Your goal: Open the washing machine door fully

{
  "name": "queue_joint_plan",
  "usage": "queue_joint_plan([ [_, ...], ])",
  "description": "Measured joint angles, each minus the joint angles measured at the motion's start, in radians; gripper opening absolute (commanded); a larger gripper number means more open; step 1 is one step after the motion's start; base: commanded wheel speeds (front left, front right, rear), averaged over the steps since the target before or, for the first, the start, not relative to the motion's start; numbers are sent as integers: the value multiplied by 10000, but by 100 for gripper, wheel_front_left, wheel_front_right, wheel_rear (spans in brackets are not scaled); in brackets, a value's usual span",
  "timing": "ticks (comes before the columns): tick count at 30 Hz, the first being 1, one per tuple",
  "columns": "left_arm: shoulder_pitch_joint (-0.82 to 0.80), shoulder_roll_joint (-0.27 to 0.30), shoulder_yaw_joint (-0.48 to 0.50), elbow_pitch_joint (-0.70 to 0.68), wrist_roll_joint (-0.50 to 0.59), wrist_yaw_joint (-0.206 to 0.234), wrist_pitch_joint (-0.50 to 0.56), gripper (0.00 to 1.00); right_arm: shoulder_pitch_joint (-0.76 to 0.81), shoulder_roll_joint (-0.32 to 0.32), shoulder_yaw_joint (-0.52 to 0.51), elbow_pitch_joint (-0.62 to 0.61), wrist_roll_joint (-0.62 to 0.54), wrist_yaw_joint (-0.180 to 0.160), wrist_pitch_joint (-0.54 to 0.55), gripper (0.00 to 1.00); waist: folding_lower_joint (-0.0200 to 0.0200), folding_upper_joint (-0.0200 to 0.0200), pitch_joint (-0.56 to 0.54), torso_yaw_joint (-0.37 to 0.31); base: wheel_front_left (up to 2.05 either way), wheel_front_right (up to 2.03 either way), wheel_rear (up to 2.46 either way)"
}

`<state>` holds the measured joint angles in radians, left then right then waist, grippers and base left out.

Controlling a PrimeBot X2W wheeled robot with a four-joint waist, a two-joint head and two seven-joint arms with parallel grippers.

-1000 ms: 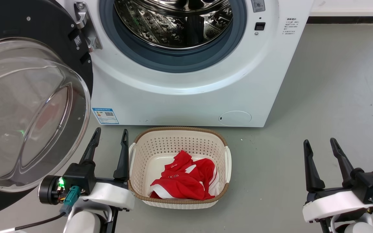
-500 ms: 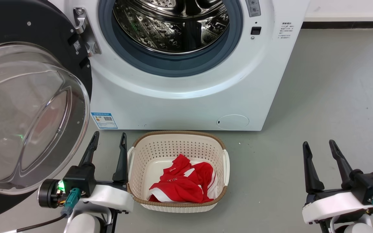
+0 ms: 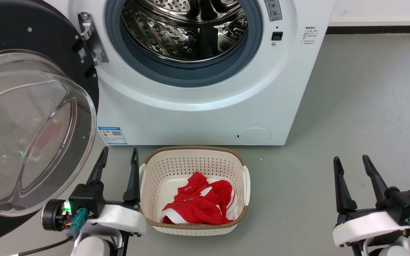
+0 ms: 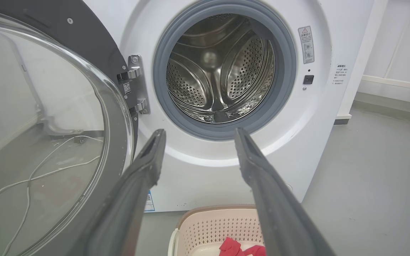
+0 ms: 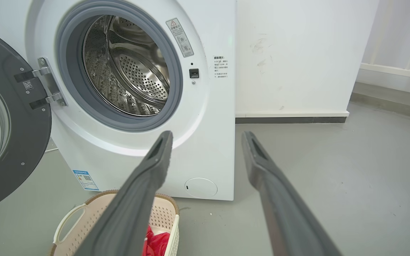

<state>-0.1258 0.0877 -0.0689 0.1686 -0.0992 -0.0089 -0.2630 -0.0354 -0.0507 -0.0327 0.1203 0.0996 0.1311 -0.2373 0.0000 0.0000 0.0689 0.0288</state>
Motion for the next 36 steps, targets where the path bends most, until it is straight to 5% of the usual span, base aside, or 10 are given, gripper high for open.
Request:
queue_joint_plan([
  [4, 42, -21, 35, 10, 15, -17, 0, 100, 25, 0, -4, 2, 42, 0, -2, 100, 0, 0, -28, -4, 0, 0, 0],
  [5, 44, -29, 44, 12, 19, -46, 0, 0, 39, 0, -4, 4, 42, 0, -2, 0, 0, 0, -31, -3, 0, 0, 0],
  [10, 375, -59, 58, 485, -102, -46, 77, 0, 258, 4, 33, 435, 150, 0, 19, 0, 0, 0, -39, -9, 0, 0, 0],
  [36, 392, -169, 614, 587, -5024, -414, 1290, 0, 103, -38, -98, 709, 5162, 0, 1074, 0, 0, 0, -172, -69, 0, 0, 0],
])
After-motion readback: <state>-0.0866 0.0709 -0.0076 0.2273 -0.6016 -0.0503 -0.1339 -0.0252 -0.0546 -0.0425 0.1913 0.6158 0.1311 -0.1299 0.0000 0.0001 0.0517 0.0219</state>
